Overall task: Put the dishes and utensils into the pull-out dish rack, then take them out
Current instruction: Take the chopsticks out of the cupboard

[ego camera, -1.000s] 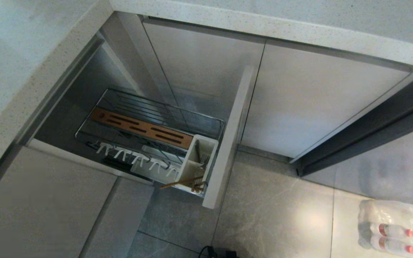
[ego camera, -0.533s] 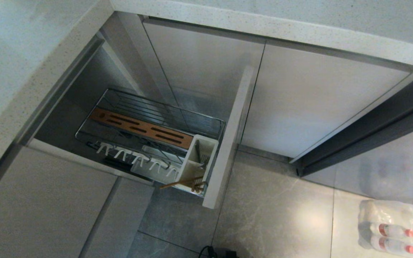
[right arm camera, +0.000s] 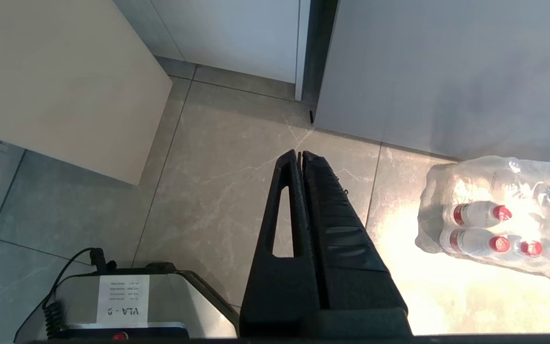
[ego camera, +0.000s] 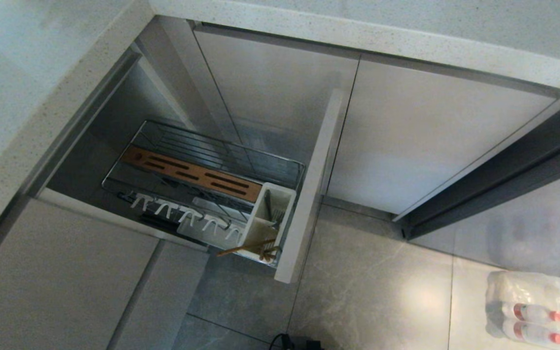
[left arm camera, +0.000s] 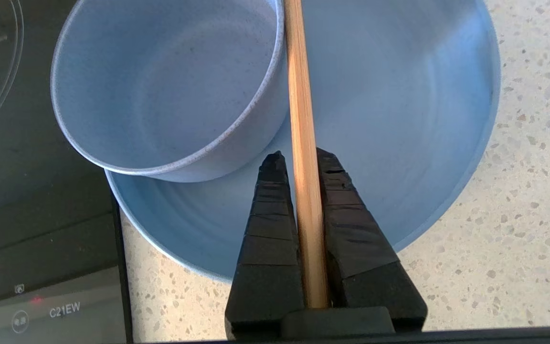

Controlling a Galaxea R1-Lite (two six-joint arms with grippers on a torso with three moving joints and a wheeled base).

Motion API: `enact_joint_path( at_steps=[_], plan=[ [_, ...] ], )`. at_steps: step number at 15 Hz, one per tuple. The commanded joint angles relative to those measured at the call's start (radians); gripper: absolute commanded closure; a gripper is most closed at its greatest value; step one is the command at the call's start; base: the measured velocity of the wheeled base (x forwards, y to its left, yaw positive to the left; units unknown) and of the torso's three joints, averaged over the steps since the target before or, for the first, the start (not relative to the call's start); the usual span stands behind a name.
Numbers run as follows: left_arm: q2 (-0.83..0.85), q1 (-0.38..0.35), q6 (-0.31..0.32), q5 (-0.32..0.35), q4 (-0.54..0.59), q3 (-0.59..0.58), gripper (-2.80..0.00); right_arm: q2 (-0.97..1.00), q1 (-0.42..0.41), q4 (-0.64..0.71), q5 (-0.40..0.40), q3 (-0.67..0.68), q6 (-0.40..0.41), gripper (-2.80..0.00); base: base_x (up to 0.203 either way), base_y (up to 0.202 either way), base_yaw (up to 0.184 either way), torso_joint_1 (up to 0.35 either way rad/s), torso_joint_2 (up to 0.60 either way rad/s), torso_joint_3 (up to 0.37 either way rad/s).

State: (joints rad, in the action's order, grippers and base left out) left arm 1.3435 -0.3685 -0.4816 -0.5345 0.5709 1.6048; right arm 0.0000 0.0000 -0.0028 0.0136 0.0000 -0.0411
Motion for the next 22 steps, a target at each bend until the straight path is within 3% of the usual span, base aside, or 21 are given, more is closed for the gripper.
enact_joint_path(
  at_steps=[1,10,11,19,22],
  plan=[
    [-0.004,-0.001,-0.006,-0.001,0.003,-0.006,0.0,0.002,0.0,0.0,0.0,0.0,0.0,0.0,0.0,0.0,0.0,0.0,0.0,0.0],
    [-0.003,-0.013,-0.04,0.027,-0.002,-0.026,0.0,0.002,0.0,0.0,0.0,0.0,0.0,0.0,0.0,0.0,0.0,0.0,0.0,0.0],
    [-0.004,-0.018,-0.04,0.033,-0.005,-0.023,-2.8,0.002,0.0,0.0,0.0,0.0,0.0,0.0,0.0,0.0,0.0,0.0,0.0,0.0],
    [-0.02,-0.018,-0.038,0.054,-0.034,0.012,-2.8,0.002,0.0,0.0,0.0,0.0,0.0,0.0,0.0,0.0,0.0,0.0,0.0,0.0],
    [-0.055,0.013,-0.038,0.122,-0.119,0.059,-2.8,0.002,0.0,0.0,0.0,0.0,0.0,0.0,0.0,0.0,0.0,0.0,0.0,0.0]
  ],
)
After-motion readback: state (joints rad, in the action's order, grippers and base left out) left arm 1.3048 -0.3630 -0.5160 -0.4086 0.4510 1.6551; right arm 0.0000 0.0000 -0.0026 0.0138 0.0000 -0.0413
